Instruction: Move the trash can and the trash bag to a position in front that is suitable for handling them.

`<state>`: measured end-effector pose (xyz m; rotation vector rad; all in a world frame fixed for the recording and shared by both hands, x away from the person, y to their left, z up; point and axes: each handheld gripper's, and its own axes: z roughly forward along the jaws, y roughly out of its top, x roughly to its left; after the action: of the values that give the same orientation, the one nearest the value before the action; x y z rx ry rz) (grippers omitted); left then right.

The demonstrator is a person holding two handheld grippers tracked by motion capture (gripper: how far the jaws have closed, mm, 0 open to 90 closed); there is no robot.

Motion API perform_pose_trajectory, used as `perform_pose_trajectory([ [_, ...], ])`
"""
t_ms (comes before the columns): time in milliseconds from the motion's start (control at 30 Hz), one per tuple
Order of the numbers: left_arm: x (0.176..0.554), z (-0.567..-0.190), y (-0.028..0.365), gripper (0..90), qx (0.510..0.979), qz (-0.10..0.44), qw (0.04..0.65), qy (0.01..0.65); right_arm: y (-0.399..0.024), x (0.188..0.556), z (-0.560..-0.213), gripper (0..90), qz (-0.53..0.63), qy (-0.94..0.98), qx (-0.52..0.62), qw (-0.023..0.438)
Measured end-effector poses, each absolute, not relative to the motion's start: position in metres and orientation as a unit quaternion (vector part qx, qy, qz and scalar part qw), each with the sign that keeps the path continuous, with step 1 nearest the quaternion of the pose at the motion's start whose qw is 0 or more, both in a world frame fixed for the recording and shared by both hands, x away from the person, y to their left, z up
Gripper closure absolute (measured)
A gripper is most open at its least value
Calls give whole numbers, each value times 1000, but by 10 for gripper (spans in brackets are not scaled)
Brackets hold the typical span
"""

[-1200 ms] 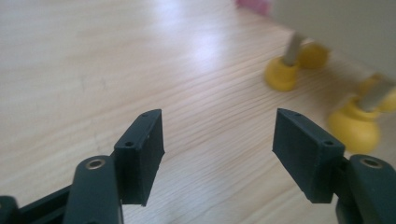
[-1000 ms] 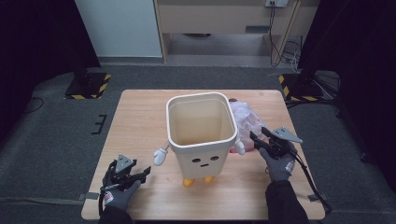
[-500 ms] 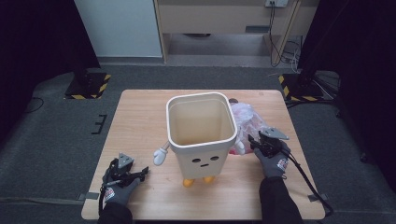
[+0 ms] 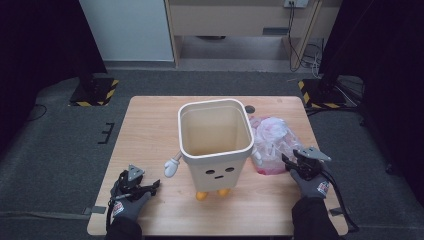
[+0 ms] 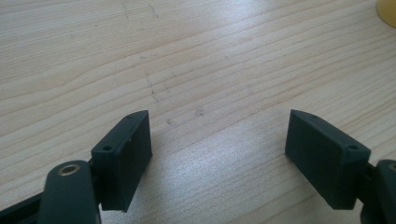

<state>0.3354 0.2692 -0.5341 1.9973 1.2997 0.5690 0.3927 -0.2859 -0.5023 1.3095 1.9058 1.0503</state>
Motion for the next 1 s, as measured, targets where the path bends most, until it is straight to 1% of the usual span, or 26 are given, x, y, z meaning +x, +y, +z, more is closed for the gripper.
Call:
perform_pose_trajectory([
  [167,334,-534,269,203,767,218,338,501,-295,379,-500,470,406,706,496,300],
  [300,332,-533,271,219,762,210,345,506,-297,360,-490,423,436,692,492,300],
  [333,332,-532,271,221,759,210,349,508,-295,354,-489,408,439,694,488,297],
  [400,332,-530,273,227,752,212,358,511,-293,343,-489,412,429,708,482,289],
  [500,330,-527,274,231,746,215,367,513,-292,332,-497,410,408,725,488,264],
  [533,329,-526,274,232,744,217,370,512,-293,331,-501,408,402,729,492,255],
  [567,328,-523,275,234,739,220,378,512,-293,332,-511,406,386,738,501,234],
  [600,328,-523,275,234,739,220,378,512,-293,332,-511,406,386,738,501,234],
  [700,325,-518,276,238,729,227,397,510,-295,338,-525,406,350,752,518,208],
  [833,323,-513,277,241,719,235,411,509,-297,342,-529,384,345,752,523,206],
  [900,320,-509,278,243,708,240,425,510,-297,342,-532,345,340,751,523,217],
  [967,318,-508,279,243,704,241,431,511,-296,342,-533,334,340,750,523,219],
  [1000,317,-506,279,246,698,241,438,513,-295,342,-535,296,340,750,519,229],
])
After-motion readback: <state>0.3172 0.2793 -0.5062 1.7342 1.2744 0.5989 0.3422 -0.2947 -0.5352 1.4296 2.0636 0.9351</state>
